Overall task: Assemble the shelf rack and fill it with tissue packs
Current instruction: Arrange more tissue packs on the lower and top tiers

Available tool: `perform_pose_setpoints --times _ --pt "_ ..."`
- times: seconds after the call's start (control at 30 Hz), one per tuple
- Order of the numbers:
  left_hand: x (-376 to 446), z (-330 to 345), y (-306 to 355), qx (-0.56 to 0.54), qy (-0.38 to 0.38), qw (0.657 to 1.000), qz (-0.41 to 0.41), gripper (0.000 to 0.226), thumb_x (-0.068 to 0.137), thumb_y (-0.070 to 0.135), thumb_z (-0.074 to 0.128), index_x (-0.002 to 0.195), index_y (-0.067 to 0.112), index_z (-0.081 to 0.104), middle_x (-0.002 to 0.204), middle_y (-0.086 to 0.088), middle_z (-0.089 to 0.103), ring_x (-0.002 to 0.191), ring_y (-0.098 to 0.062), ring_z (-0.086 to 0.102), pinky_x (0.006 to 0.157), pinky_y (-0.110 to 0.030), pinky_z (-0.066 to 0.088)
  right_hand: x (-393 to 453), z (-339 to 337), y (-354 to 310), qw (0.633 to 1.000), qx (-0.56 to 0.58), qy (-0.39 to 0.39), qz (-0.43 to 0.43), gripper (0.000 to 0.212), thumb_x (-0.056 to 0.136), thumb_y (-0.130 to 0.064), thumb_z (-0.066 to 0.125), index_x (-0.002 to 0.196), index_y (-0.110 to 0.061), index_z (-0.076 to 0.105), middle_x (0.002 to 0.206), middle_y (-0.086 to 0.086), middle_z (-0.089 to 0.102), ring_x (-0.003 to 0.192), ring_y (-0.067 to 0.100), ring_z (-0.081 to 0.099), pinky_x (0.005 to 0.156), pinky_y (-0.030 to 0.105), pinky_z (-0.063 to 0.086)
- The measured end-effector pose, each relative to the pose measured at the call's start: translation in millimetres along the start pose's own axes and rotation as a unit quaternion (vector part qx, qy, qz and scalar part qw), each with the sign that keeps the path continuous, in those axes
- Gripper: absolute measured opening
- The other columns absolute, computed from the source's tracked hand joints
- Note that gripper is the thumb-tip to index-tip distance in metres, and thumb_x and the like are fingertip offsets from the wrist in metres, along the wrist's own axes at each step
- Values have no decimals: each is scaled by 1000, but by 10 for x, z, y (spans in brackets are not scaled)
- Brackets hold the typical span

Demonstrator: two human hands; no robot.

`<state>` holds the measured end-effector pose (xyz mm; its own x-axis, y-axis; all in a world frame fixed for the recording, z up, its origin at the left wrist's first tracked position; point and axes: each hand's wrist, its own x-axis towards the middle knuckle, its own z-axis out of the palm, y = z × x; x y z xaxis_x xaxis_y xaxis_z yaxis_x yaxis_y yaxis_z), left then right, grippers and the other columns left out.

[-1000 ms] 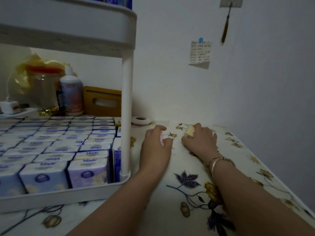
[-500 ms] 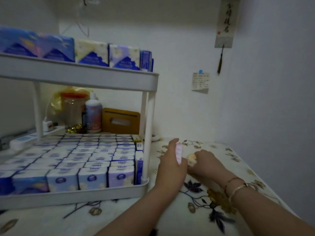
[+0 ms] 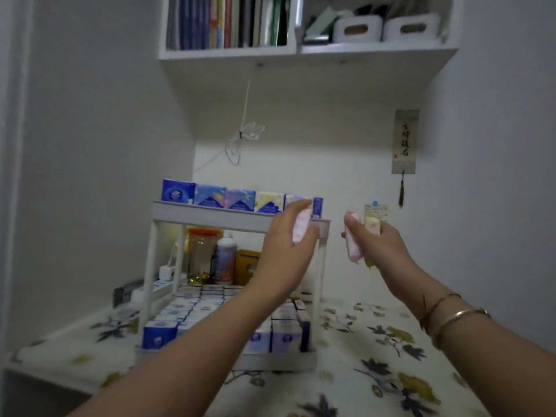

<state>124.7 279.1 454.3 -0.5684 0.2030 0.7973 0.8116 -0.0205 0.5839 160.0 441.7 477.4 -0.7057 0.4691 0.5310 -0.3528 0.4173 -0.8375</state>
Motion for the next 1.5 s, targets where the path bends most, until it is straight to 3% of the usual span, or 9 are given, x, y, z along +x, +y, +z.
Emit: perform_pose_setpoints --times 0.2,0.33,0.47,0.63,0.7,0.77,0.97,1.17,1.5 --pt "432 -866 328 28 106 993 33 35 101 32 38 135 37 42 129 -1 47 102 -23 59 86 -35 52 133 637 -866 992 78 -81 -62 34 82 -46 67 100 -18 65 93 3 73 85 16 69 66 26 54" --pt "614 -1437 262 67 151 986 -1 45 100 28 40 142 40 31 139 -1 34 116 -28 53 102 -46 43 316 1198 -1098 986 82 -132 -61 47 79 -48 70 112 -17 57 101 5 70 92 20 68 82 38 56" --pt "758 -1925 61 34 158 983 -86 54 99 26 45 145 41 21 150 -4 29 127 -26 43 104 -46 42 492 1753 -1197 979 86 -169 -70 32 83 -44 67 106 -22 59 101 5 70 97 23 66 88 41 53" --pt "993 -2261 -296 -60 153 973 -163 41 98 13 45 130 35 32 127 -14 46 88 -19 51 59 -25 43 736 2287 -1319 973 103 -199 -55 10 90 -35 62 92 -25 60 97 7 71 99 26 66 88 42 52" --pt "1114 -2324 -422 -108 153 966 -179 39 98 11 45 128 31 31 111 -11 49 84 -20 52 60 -31 48 850 2455 -1387 971 102 -210 -43 17 90 -34 62 99 -20 62 101 11 70 98 29 65 87 46 54" --pt "1235 -2342 -544 -134 140 961 -198 37 99 14 46 126 30 27 108 -6 47 94 -24 59 76 -41 56 978 2629 -1432 969 93 -228 -35 25 90 -29 63 109 -12 61 102 12 68 93 26 65 70 36 55" --pt "1462 -2274 -798 -91 191 944 -252 38 96 18 49 114 34 20 124 -10 45 101 -27 60 62 -29 58 1254 3014 -1487 966 -36 -245 -79 21 88 -22 66 108 -17 62 98 7 63 89 24 63 70 34 57" --pt "1579 -2369 -1023 -85 236 923 -293 45 94 11 52 115 32 19 123 -13 40 101 -28 56 81 -40 58 1355 3240 -1431 947 -129 -279 -98 21 83 -21 71 102 -20 61 93 2 60 83 19 60 62 27 53" --pt "1626 -2423 -1260 -108 127 944 -284 46 91 10 60 120 28 29 99 -2 46 86 -22 60 62 -31 58 1453 3404 -1518 857 -363 -332 -152 21 83 -17 70 103 -11 67 91 2 64 87 18 60 66 22 46"
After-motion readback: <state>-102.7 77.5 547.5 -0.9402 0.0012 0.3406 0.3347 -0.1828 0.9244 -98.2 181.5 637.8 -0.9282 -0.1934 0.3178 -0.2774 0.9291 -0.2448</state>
